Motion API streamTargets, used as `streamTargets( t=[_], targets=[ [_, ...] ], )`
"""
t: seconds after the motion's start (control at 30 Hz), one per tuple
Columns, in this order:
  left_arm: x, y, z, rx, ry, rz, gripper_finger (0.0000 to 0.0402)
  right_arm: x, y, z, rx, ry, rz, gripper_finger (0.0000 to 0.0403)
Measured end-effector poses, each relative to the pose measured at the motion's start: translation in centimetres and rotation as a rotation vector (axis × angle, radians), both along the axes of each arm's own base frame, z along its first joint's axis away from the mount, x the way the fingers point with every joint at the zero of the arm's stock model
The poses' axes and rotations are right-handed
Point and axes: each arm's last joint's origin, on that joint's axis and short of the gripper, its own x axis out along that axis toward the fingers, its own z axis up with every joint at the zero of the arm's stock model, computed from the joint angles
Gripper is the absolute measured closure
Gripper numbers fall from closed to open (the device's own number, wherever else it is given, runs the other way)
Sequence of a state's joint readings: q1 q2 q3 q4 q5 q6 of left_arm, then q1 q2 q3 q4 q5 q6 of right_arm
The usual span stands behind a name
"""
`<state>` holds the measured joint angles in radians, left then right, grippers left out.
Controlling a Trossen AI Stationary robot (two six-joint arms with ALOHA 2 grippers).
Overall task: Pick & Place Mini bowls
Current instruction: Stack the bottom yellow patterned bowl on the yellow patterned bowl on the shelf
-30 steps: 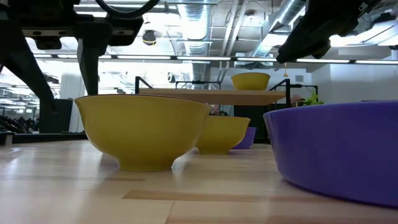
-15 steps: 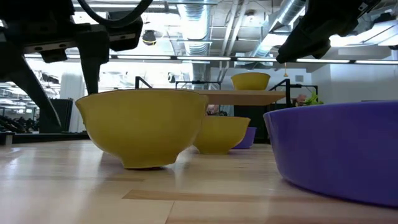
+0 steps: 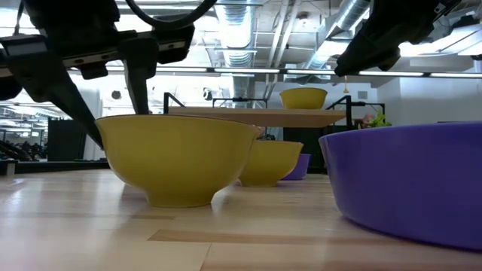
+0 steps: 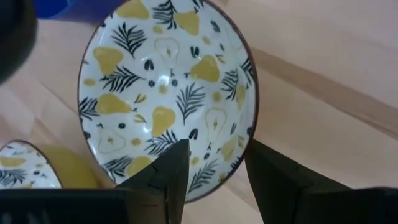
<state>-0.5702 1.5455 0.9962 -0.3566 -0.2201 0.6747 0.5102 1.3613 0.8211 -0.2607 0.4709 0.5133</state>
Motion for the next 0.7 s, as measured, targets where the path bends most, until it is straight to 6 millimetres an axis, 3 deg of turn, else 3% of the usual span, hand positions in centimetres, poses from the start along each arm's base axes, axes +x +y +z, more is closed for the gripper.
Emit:
streamTargets(
  t=[0.33,0.7],
  targets=[
    [0.01,-0.05,0.01,-0.022,0.01,-0.019,0.0256,0.0,-0.01,0.0,-0.002,-0.001,-0.002,0.0302],
    [0.06,-0.09,0.04,-0.028,0.006,-0.019,0.0353,0.05,0.02,0.05,0.003,-0.008,-0.003,0.0302]
  ],
)
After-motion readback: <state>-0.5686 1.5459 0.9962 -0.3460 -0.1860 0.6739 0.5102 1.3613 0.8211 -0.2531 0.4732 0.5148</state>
